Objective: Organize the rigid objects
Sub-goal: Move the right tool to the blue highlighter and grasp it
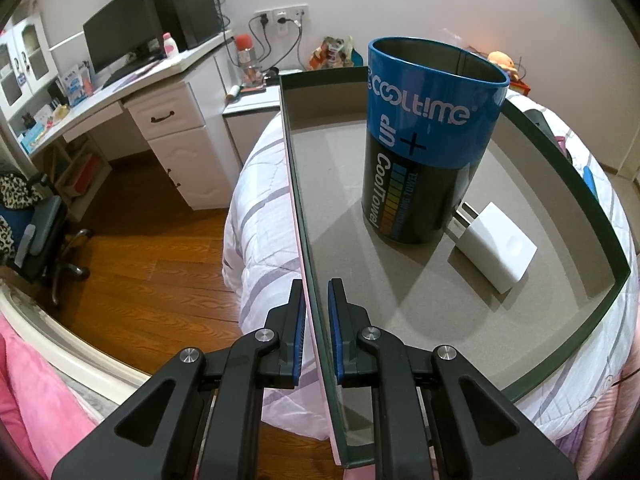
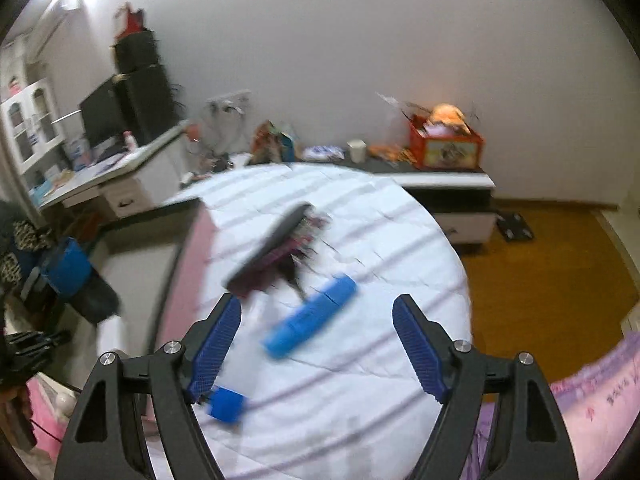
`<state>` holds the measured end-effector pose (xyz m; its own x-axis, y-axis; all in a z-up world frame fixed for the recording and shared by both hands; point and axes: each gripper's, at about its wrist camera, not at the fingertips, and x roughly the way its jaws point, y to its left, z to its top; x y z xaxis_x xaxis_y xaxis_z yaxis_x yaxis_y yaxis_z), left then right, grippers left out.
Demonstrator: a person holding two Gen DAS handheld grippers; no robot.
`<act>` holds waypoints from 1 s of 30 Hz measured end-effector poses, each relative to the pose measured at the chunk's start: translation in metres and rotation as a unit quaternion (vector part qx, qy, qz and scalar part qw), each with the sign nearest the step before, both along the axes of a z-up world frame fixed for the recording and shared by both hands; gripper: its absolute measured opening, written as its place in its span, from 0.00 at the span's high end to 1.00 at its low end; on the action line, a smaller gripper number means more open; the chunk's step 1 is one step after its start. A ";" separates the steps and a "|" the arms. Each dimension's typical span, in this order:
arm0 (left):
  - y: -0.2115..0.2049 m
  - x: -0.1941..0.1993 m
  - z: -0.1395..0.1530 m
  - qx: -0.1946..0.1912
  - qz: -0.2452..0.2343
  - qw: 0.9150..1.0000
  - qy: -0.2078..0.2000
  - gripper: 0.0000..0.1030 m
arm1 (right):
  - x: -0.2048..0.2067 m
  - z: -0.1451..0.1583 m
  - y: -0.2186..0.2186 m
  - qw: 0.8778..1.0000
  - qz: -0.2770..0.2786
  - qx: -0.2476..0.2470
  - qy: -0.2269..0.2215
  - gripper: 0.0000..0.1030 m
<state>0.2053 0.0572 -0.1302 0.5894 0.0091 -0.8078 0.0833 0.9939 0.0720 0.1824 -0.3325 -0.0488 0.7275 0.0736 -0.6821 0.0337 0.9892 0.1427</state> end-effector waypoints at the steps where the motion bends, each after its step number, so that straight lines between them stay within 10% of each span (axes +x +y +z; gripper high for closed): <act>1: 0.000 0.000 0.000 0.001 -0.001 1.000 0.000 0.89 | -0.001 -0.004 -0.003 1.000 -0.002 0.001 0.003 0.23; 30: -0.001 -0.001 -0.002 0.008 -0.001 1.000 0.006 0.89 | 0.037 -0.070 0.000 0.994 -0.050 -0.059 0.078 0.23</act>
